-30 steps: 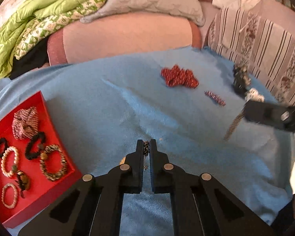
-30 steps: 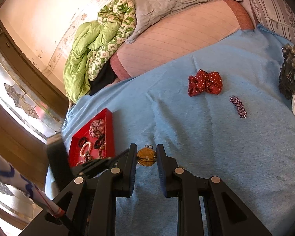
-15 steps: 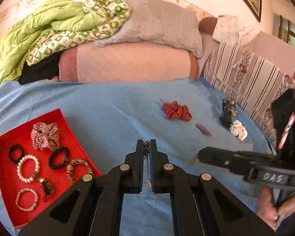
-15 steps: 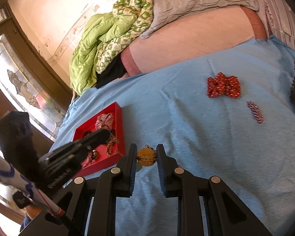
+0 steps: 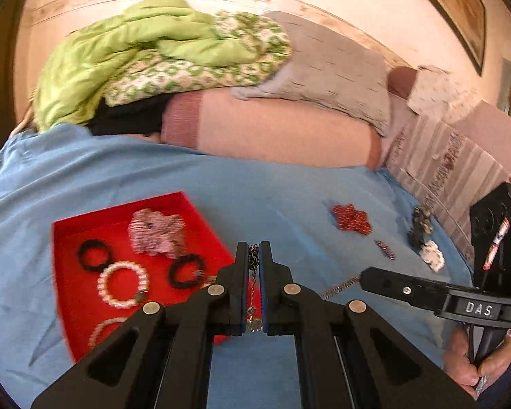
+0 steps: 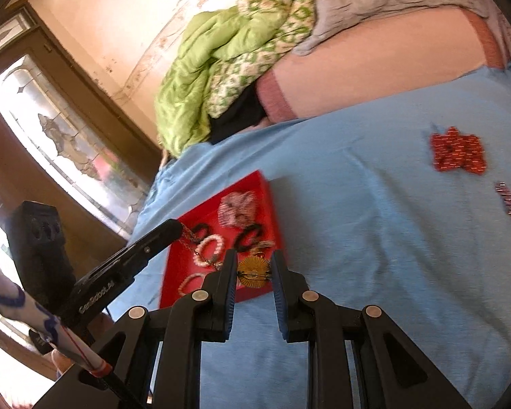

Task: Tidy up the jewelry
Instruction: 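Carry the gold coin pendant over the red tray with both tools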

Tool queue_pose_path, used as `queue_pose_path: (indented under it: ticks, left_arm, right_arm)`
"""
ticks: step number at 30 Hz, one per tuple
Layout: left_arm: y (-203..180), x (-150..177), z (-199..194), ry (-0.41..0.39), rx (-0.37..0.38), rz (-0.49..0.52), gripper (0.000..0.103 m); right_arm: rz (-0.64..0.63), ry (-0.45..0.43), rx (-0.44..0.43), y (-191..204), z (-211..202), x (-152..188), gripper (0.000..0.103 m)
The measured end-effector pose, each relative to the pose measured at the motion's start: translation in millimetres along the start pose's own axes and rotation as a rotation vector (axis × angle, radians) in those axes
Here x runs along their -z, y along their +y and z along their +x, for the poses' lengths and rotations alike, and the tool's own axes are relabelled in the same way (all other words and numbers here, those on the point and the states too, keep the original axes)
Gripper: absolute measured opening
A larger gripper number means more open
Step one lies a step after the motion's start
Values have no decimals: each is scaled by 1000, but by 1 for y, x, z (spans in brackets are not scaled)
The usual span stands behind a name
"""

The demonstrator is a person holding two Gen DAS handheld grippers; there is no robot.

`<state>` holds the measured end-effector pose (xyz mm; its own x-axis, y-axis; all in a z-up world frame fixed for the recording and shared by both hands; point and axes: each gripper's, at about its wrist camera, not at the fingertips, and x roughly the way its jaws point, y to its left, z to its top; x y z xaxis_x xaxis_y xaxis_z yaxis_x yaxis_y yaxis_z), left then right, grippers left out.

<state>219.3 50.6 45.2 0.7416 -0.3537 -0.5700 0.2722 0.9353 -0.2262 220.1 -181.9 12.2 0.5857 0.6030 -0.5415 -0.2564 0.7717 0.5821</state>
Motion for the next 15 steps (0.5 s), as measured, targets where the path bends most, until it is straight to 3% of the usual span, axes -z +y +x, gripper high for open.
queue_pose_path:
  ticks: [15]
  left_arm:
    - [90, 16, -25, 36, -105, -128, 5]
  right_arm:
    - [-78, 111, -108, 77, 78, -2, 22]
